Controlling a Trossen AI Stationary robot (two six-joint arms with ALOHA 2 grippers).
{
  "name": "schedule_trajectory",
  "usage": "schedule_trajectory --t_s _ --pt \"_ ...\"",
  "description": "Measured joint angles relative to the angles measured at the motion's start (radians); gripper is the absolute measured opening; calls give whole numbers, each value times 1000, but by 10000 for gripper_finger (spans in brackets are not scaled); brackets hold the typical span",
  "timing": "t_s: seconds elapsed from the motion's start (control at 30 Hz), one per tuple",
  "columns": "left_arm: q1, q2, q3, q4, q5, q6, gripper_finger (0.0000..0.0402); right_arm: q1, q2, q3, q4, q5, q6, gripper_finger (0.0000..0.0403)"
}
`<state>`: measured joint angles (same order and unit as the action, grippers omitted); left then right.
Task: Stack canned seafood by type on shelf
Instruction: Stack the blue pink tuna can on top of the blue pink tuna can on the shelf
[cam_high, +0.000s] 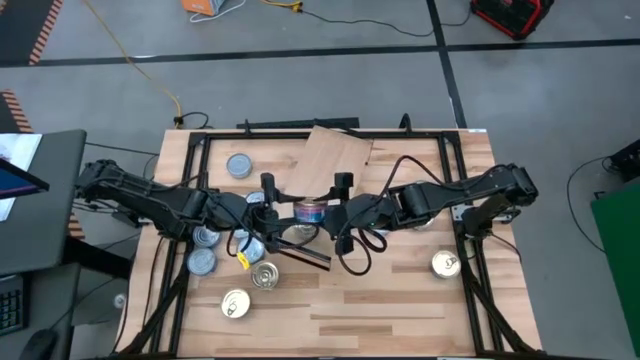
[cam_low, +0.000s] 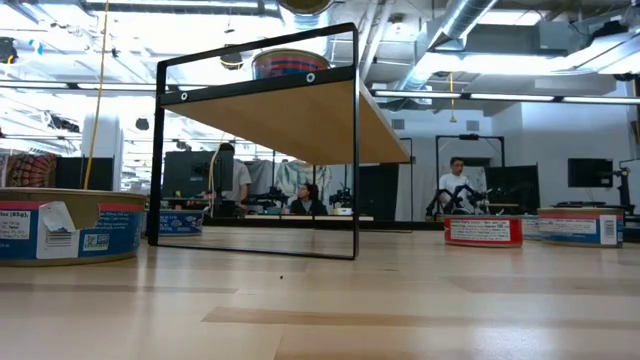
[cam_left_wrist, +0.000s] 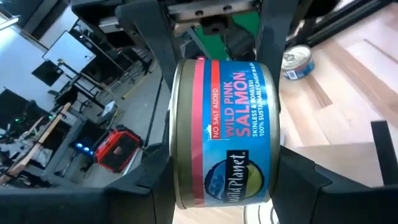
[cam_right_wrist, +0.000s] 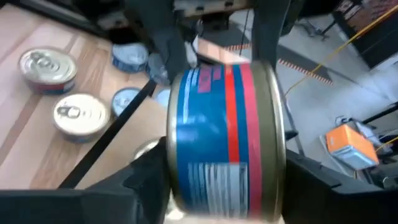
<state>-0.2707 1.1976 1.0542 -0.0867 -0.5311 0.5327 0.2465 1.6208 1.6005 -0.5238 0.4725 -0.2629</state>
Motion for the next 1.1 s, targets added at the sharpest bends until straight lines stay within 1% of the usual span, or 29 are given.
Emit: schedule_trajectory --t_s 0.13,0.27,0.37,0.5,0.6,0.67,0.73,0.9,1.1 --pt "-3 0 0 -104 -18 -3 189 9 -6 67 -105 0 57 313" --pt "-4 0 -1 -200 -22 0 201 13 -8 97 -172 0 99 323" --pt "-4 0 -17 -173 -18 39 202 -1 -7 96 -217 4 121 323" --pt "1 15 -19 -102 -7 133 196 -19 -7 96 -283 61 157 320" --pt "14 39 -19 -79 72 181 197 -27 -18 96 -326 80 174 320" --pt "21 67 -17 -63 89 213 198 -27 -36 96 -342 82 190 320" --pt "25 96 -19 -76 63 246 198 -27 -56 96 -348 85 207 320" --pt "31 141 -16 -43 0 303 197 -8 -88 96 -376 86 251 319" --pt "23 137 -16 -55 -29 322 197 27 -100 96 -386 103 288 319"
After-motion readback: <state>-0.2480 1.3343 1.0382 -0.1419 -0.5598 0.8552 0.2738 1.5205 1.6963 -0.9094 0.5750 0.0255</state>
